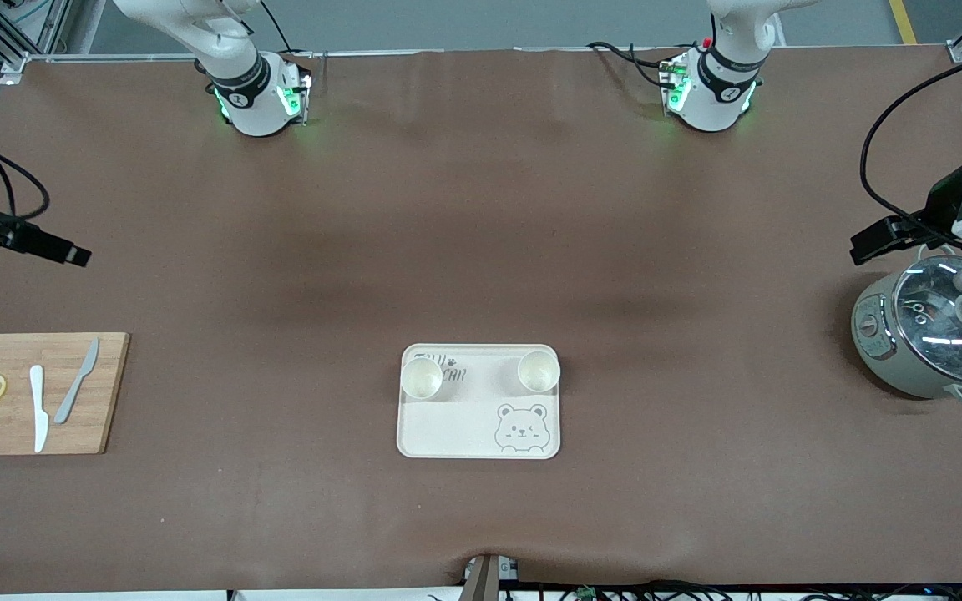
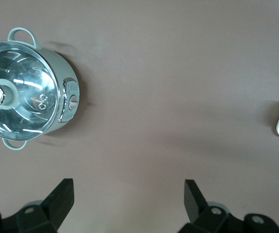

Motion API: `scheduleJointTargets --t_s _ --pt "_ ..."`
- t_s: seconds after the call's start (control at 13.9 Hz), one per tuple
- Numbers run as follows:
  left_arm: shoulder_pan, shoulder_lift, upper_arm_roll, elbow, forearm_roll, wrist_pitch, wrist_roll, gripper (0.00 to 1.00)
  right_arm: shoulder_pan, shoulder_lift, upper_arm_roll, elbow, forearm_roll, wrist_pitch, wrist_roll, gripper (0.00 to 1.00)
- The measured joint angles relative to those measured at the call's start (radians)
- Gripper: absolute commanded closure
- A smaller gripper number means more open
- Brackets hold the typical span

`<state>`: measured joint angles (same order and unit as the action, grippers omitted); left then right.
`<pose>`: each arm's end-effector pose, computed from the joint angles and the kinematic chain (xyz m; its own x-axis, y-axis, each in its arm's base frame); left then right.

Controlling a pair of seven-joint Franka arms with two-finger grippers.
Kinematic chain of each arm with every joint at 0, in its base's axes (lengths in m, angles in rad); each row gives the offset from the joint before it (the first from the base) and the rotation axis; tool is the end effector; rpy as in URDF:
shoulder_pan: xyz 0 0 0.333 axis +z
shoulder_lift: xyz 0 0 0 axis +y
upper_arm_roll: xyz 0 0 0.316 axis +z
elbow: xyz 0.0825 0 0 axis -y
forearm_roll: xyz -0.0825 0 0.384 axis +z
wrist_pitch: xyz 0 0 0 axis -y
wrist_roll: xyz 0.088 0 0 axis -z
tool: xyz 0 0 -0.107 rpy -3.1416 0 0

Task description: Place white IKEA cup upright on tray with both arms

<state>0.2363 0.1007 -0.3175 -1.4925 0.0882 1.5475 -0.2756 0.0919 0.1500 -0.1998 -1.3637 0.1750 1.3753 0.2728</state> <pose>0.5809 -0.0282 0.6050 0.9805 0.1950 -0.0237 0.1931 -0.9790 -0.0657 0.5788 -0.0314 0.6221 0.9264 -0.3374 -0.1670 -0.3568 -0.9284 -0.1033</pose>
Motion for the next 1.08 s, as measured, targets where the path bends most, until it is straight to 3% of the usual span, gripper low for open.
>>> scheduleJointTargets --t_s 0.14,0.29,0.43,0.79,1.08 --pt "0.000 -0.006 0.001 0.000 0.000 0.000 0.000 0.00 -0.063 -0.015 0.077 -0.006 -0.055 -0.016 -0.019 0.00" --pt "0.000 -0.007 0.001 0.000 0.000 0.000 0.000 0.00 -0.157 -0.021 0.234 -0.007 -0.123 -0.013 -0.021 0.00" --pt "0.000 -0.007 -0.001 -0.001 0.000 0.000 0.000 0.00 -0.196 -0.036 0.306 -0.013 -0.138 -0.013 -0.019 0.00" --pt "-0.003 -0.016 -0.006 -0.002 0.000 0.000 0.002 0.00 -0.187 -0.119 0.301 -0.114 -0.127 0.031 -0.035 0.00" --pt "-0.060 -0.057 0.039 -0.049 0.000 -0.002 0.015 0.00 -0.118 -0.245 0.168 -0.305 -0.074 0.144 -0.139 0.00"
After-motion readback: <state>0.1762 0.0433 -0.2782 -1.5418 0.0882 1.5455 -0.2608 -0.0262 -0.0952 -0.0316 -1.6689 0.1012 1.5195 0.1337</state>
